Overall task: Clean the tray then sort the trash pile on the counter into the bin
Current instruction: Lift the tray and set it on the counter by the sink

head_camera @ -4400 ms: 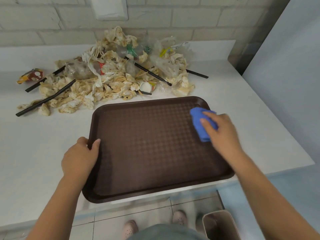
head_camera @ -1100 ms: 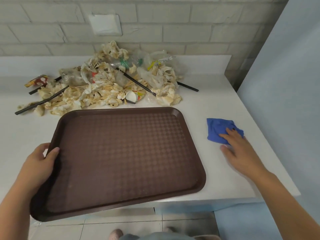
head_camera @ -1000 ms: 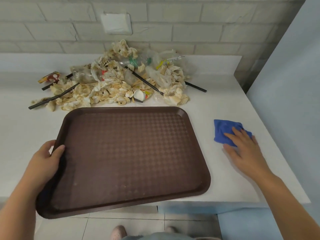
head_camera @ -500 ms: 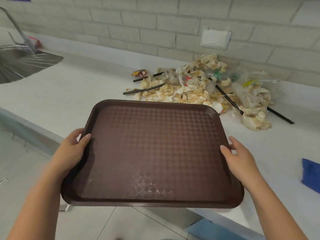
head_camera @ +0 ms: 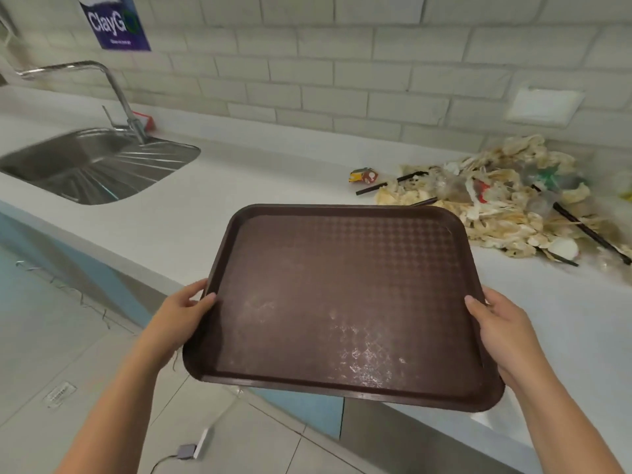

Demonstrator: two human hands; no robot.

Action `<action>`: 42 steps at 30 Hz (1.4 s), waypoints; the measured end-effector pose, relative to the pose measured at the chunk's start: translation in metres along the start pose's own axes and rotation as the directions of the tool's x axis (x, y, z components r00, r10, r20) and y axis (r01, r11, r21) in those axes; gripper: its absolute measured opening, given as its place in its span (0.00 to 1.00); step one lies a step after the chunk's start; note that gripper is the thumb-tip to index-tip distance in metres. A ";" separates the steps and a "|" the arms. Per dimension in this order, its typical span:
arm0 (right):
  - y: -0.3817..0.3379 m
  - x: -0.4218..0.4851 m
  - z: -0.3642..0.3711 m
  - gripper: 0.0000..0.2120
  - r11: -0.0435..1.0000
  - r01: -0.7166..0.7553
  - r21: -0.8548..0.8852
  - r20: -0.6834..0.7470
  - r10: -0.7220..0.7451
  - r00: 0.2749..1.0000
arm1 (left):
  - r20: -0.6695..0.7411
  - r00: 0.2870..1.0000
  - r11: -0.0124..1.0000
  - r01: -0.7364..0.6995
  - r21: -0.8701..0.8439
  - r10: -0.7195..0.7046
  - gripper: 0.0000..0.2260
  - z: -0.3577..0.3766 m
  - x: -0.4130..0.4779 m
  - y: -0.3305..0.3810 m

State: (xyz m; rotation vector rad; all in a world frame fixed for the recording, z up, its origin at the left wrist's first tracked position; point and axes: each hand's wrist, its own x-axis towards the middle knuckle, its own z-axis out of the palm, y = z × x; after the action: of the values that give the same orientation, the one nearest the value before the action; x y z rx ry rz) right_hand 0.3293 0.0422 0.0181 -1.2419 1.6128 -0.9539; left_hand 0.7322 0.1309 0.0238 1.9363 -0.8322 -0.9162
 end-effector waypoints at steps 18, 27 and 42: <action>-0.080 0.106 0.117 0.25 0.963 -0.060 0.264 0.078 0.040 0.996 | -0.302 0.944 0.980 -0.172 -0.098 0.135 0.11 -0.027 0.177 0.048; -0.105 0.166 0.231 0.22 0.945 0.176 -0.274 0.099 -0.155 0.983 | -0.232 0.905 0.905 -0.273 0.327 0.357 0.13 -0.091 0.333 0.055; -0.129 0.264 0.375 0.15 0.664 -0.111 -0.740 -0.241 -0.108 0.964 | 0.012 0.890 0.672 -0.353 0.651 0.455 0.12 -0.102 0.553 0.091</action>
State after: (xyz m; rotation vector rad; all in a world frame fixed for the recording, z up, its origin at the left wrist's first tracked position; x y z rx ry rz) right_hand 0.6883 -0.2663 -0.0349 -1.7004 2.3618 -0.4316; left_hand 1.0837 -0.3158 -0.0156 2.1967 -1.5607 -0.1958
